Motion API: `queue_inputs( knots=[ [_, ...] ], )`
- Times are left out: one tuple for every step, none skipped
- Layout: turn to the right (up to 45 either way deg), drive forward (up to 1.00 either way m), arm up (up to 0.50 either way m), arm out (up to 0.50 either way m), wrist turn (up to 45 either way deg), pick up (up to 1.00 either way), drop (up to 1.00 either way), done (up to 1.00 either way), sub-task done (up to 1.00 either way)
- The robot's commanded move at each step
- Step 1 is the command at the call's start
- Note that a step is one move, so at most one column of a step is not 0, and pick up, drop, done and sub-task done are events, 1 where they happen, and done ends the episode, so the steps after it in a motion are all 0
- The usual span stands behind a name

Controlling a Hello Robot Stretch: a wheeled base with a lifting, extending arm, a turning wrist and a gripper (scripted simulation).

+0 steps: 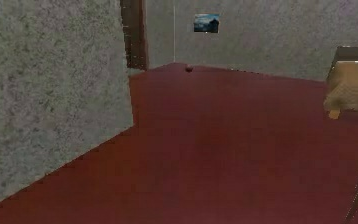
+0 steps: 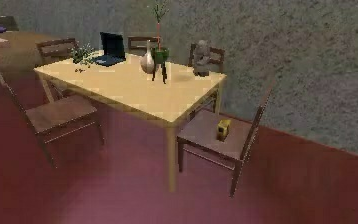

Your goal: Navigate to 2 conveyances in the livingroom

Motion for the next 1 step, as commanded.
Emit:
queue_inputs(
  knots=[
    [0.0, 1.00, 0.00, 0.00, 0.0, 0.00, 0.00, 0.00, 0.00]
  ],
)
